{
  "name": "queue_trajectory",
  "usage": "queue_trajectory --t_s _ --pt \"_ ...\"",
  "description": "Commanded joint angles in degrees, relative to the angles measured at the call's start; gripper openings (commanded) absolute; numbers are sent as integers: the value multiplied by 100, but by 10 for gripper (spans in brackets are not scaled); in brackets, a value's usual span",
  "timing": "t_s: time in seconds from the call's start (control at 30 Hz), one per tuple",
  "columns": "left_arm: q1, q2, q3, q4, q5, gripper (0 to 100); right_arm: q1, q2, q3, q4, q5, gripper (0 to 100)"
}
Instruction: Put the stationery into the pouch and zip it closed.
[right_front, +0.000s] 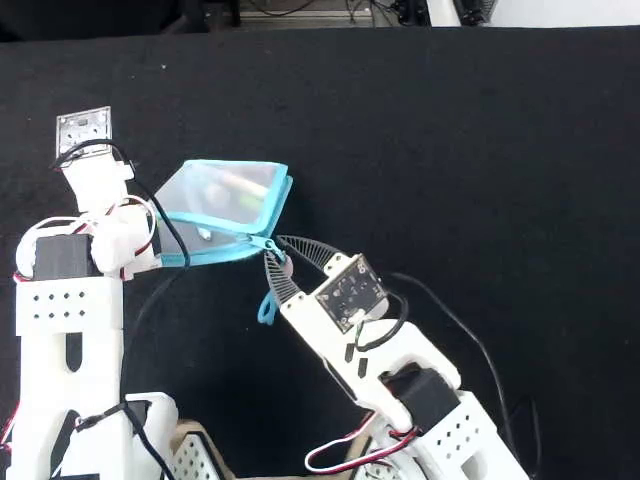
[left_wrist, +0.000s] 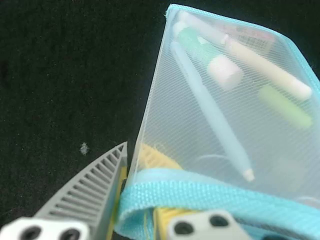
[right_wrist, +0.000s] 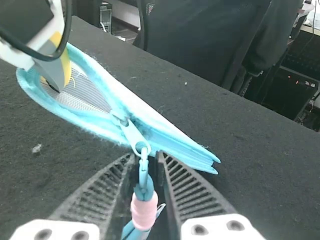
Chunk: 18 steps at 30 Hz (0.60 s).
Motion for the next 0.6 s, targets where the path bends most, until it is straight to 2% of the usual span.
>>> queue_trajectory --t_s 0.0,0.1,0.17,0.43,0.57 --pt "-4 18 -40 -9 -18 31 -9 48 -13 -149 -35 54" --pt "-4 18 -40 -9 -18 31 0 57 -13 -132 -26 47" --pt "-4 18 -40 -9 -18 31 0 13 -22 -132 -26 7" --pt "-4 18 -40 -9 -18 31 -9 66 -488 -114 -26 11" --pt "-4 18 -40 -9 -18 31 -9 66 -752 -114 422 11"
